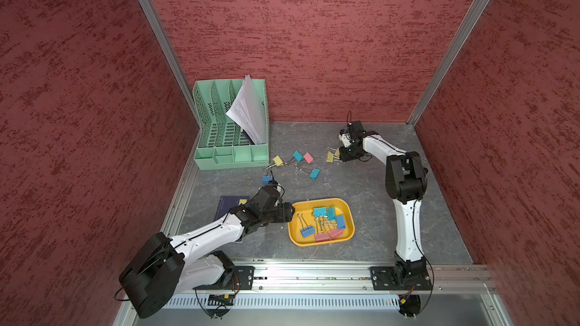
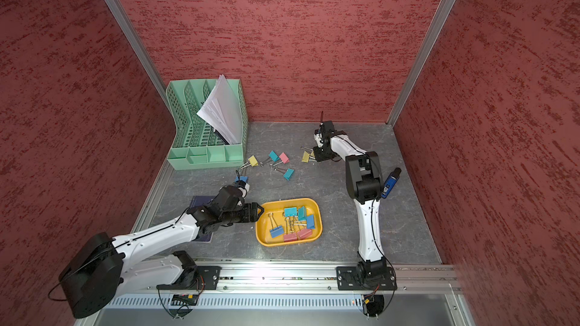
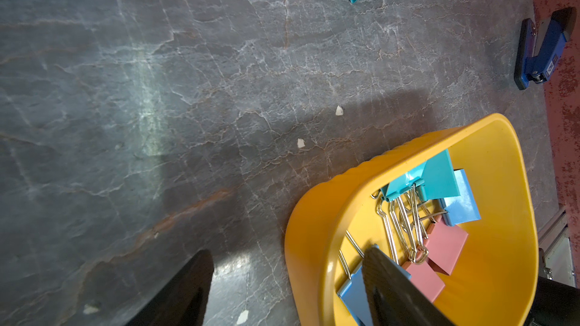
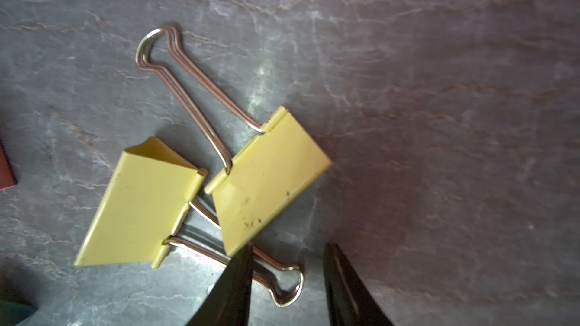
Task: Put the binder clips in the storage box
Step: Pick up the binder clip at the center of the board.
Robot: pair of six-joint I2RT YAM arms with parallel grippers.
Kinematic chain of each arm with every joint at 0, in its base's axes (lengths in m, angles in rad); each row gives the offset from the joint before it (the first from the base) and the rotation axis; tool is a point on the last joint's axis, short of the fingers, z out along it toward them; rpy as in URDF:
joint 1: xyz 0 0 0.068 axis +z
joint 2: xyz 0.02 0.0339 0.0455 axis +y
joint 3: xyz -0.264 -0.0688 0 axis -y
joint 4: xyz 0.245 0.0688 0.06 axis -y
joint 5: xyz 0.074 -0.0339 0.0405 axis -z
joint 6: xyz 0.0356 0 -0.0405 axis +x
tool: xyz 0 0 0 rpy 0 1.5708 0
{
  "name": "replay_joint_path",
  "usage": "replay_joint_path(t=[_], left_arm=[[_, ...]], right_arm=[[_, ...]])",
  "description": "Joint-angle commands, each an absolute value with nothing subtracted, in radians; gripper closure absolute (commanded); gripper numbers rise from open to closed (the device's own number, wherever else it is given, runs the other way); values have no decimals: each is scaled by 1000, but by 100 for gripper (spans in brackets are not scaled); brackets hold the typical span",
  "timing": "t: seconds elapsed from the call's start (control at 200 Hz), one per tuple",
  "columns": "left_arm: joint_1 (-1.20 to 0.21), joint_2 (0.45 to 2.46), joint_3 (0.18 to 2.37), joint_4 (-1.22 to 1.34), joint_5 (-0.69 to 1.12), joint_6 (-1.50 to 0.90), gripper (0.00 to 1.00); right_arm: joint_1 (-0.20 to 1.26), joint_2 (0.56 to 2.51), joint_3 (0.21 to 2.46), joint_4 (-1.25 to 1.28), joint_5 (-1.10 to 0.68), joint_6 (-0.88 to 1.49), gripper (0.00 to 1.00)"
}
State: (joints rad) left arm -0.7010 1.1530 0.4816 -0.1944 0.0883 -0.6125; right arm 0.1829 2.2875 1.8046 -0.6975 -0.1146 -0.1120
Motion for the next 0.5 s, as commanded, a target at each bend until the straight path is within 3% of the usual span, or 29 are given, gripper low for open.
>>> replay_joint_path(t=[0.0,0.311,0.496], left_arm=[[-692,1131,463,-189,89,-603,21],[-688,1102,444,-194,88,-606,21],[-689,1088,433,-200,86,-610,21]], right_arm=[[186,2271,1784,-739,-72,-118,59],[224,2141,1600,-735,-69,-52,59],[253,2060,1489,-716,-124,29,49]])
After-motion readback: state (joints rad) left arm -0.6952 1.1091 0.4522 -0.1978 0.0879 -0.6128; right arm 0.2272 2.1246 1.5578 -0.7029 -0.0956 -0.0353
